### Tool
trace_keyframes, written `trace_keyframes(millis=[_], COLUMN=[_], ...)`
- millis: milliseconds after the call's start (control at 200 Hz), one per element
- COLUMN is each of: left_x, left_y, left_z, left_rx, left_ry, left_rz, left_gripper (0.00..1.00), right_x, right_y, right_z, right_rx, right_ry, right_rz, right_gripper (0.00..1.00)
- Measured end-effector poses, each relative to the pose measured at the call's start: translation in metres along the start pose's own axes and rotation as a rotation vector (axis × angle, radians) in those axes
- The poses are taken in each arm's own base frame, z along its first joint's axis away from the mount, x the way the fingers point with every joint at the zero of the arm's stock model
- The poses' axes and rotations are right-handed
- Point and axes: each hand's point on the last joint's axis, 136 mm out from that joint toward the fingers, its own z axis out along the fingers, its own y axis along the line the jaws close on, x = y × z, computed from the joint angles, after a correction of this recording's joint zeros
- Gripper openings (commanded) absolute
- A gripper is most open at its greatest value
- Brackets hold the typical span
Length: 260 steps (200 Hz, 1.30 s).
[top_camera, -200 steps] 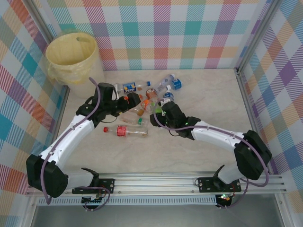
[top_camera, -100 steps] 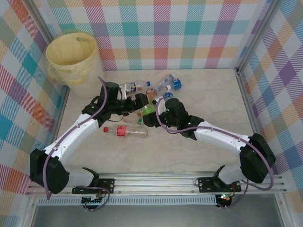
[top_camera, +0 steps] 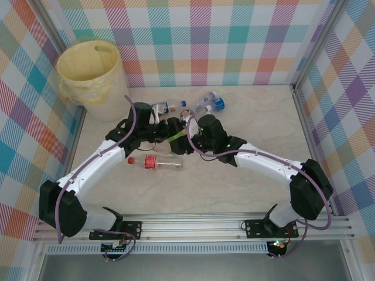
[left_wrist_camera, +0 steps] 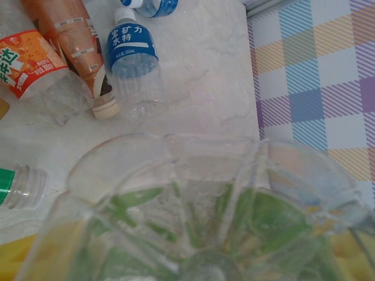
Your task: Put the plastic bottles in the bin
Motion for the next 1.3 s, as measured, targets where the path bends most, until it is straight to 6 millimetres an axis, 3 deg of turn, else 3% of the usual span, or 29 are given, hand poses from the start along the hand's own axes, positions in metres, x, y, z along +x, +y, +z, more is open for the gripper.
trace_keyframes(millis=[125,295,385,435,805,1015,1300], left_x=[0.001,0.001,-0.004,-0.007,-0.025,-0.046,-0.106], left_y=[0.003,0.005,0.011,0.015,0.050,0.077,0.066], left_z=[-0.001,-0.004,-0.004,-0.005,-0.020,-0.038,-0.076], left_rx=[0.000,-0.013,-0.044,-0.065,-0.224,-0.351,-0.422], left_ry=[-0.015,-0.037,-0.070,-0.088,-0.203,-0.291,-0.532], left_rz=[-0.005,-0.013,-0.017,-0.025,-0.090,-0.090,0.004], left_gripper=[0.54,0.52,0.50,0.50,0.49,0.49,0.48], right_x=[0.003,0.007,0.008,0.009,0.000,0.004,-0.008], right_y=[0.000,0.003,0.005,0.006,0.008,-0.027,-0.058], right_z=[0.001,0.001,0.000,-0.002,-0.053,-0.078,-0.109], right_rx=[-0.005,-0.021,-0.032,-0.032,0.041,0.235,0.438], right_ry=[0.021,0.038,0.046,0.050,-0.090,-0.208,-0.348], right_rz=[0.006,0.012,-0.009,-0.011,-0.071,-0.036,0.046], right_gripper=[0.54,0.82,0.90,1.00,1.00,1.00,1.00])
